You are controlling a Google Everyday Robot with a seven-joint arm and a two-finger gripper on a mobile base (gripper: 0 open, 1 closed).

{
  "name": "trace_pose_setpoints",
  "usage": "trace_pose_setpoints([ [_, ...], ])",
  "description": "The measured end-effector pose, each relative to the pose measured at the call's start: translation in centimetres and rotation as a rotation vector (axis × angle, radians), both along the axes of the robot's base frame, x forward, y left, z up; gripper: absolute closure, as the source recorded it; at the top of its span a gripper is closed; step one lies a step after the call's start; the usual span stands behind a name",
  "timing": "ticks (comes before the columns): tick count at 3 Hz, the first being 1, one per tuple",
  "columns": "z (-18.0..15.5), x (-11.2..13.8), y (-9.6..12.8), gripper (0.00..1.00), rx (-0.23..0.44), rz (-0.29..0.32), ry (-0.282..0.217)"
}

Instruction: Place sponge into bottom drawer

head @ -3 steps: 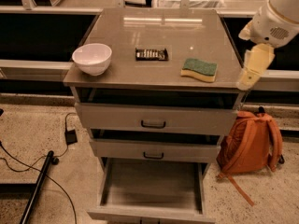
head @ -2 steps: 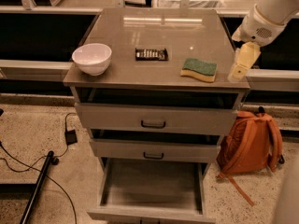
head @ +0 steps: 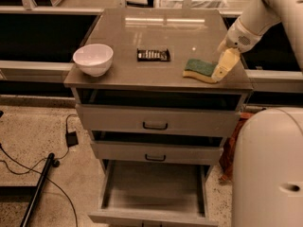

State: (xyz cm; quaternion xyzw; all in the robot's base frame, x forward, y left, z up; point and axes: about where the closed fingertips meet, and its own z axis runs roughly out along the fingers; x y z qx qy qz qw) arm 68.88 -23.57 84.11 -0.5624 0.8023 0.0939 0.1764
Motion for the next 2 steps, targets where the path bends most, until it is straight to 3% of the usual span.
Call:
trace_pose_setpoints([
  [2,-1.0,1.0,4.7,0.63,0.157,0.087,0.022],
])
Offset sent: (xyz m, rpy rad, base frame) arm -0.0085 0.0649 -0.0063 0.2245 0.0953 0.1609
